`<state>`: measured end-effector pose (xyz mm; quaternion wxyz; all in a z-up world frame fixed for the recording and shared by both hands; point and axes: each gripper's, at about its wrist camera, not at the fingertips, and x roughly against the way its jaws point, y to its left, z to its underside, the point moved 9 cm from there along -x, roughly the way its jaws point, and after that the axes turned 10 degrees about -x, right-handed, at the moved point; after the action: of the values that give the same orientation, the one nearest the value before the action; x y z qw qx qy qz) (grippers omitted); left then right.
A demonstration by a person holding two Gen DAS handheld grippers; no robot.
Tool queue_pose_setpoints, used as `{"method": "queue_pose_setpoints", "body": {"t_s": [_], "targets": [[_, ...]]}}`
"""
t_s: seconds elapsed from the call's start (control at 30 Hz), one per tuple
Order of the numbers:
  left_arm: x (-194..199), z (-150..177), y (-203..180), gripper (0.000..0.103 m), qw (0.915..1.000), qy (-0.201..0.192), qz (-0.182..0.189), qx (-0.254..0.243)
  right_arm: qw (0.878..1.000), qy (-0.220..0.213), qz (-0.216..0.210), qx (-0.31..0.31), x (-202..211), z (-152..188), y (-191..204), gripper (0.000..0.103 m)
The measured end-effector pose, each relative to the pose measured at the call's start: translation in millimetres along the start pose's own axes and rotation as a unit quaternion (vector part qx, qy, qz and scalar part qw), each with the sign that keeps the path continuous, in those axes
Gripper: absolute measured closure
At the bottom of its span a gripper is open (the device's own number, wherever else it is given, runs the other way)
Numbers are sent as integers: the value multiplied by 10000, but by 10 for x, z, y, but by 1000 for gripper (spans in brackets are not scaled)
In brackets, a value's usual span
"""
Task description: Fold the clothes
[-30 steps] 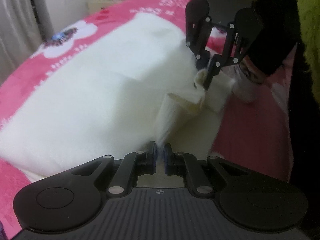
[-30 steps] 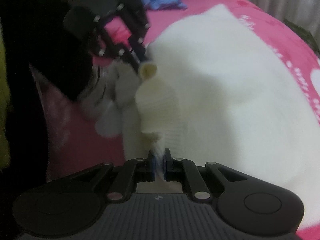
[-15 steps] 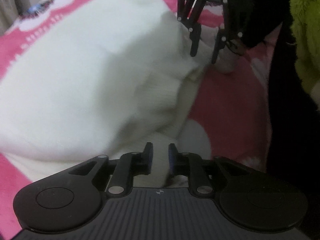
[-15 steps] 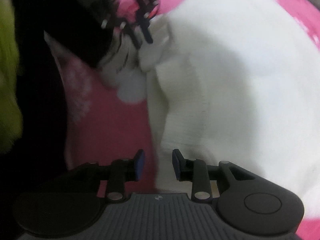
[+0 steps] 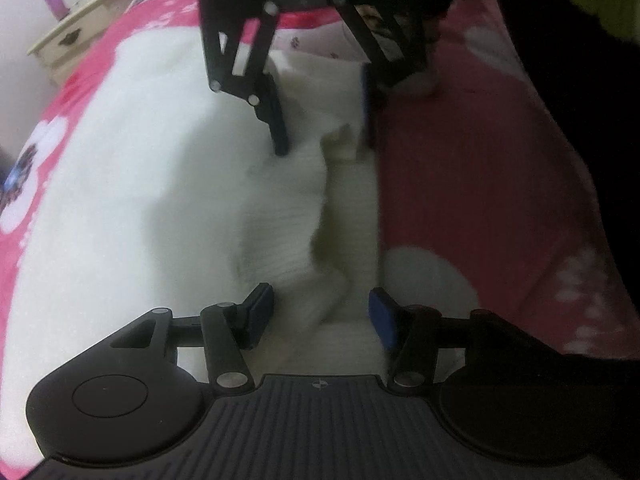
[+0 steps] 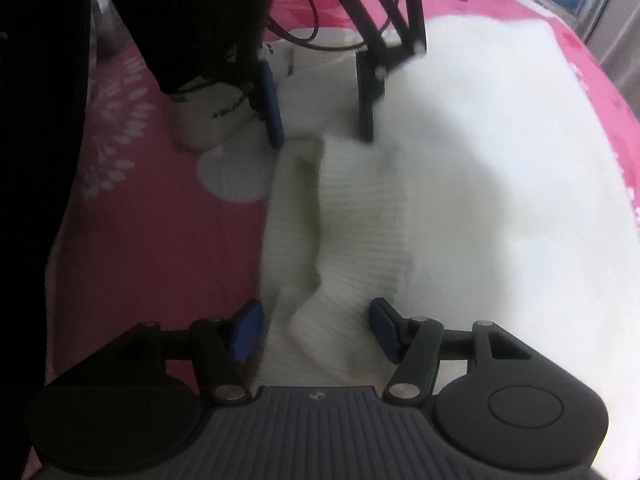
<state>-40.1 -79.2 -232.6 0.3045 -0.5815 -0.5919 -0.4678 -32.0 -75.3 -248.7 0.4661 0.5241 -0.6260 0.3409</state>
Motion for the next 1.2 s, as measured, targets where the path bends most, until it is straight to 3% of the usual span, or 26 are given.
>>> {"method": "queue_pose_setpoints", "body": {"t_s": [0.2, 0.5, 0.6, 0.7, 0.73, 0.77, 0.87, 1.2], "targets": [[-19, -20, 186, 62, 9975, -31, 302, 643, 9932, -8, -407, -1087, 97, -32, -235, 56], [-5, -1, 282, 66, 9910, -86, 517, 1230, 9840, 14, -622, -1671, 86, -34, -325, 56], [3, -22, 324, 75, 9882, -102, 558, 1423, 9812, -15, -642, -1819, 88, -36, -358, 57], [5, -26, 332, 87, 9884, -99, 509, 1425, 9820, -168, -497, -1817, 122, -67, -373, 76], [0, -40, 329, 90, 9890, -94, 483, 1397, 9831, -213, -406, -1774, 122, -81, -370, 89], [-14, -66, 325, 91, 9895, -88, 466, 1363, 9846, -232, -292, -1708, 109, -92, -364, 95], [-13, -75, 312, 95, 9914, -85, 425, 1237, 9893, -193, -4, -1444, 47, -84, -334, 100], [69, -28, 345, 96, 9948, -45, 322, 968, 9954, -244, 184, -905, 20, -50, -201, 101]]}}
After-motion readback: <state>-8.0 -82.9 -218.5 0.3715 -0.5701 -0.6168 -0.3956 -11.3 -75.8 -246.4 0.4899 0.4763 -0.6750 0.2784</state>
